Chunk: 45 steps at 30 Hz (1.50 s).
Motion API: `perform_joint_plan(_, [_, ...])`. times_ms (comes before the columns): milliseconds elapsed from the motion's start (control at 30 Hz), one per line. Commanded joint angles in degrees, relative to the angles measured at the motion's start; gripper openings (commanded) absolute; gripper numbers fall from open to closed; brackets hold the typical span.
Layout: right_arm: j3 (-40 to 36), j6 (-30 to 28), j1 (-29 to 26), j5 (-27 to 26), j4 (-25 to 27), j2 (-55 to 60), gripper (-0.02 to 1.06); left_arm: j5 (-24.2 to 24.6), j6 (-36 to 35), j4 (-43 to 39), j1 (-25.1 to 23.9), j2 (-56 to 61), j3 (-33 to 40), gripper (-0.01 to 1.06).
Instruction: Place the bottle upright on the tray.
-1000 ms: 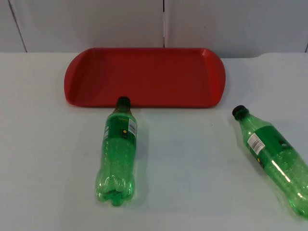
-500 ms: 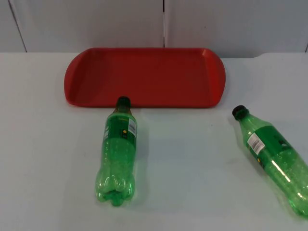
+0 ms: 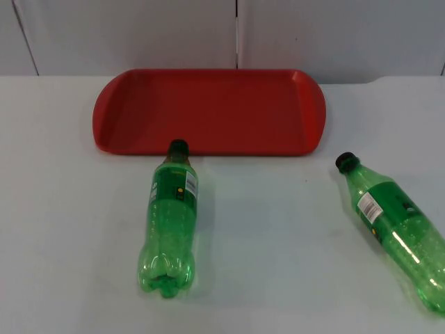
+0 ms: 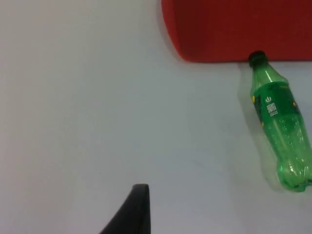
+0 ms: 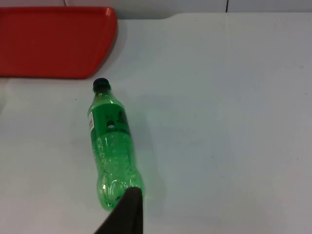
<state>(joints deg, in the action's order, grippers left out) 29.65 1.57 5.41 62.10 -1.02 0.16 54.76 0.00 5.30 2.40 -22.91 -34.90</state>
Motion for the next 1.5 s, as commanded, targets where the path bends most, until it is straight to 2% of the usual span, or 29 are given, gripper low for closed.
perform_joint_plan(0, [0.0,-0.3,0.0,-0.4,0.1,-0.2,1.05,-1.8,0.0,0.9,0.4,-2.1,-0.2,1.00])
perform_joint_plan(333, [0.0,-0.3,0.0,-0.4,0.1,-0.2,1.05,-4.7,4.9,8.5,0.4,-12.3,-1.8,1.00])
perform_joint_plan(667, [0.0,-0.3,0.0,-0.4,0.1,-0.2,1.05,-4.6,5.7,9.5,0.4,-25.2,-9.1,1.00])
perform_joint_plan(1067, [0.0,-0.3,0.0,-0.4,0.1,-0.2,1.05,-5.6,8.9,12.3,0.4,-37.8,-14.3,1.00])
perform_joint_plan(1467, [0.0,-0.3,0.0,-0.4,0.1,-0.2,1.05,-5.8,9.7,12.5,0.4,-49.9,-24.0,1.00])
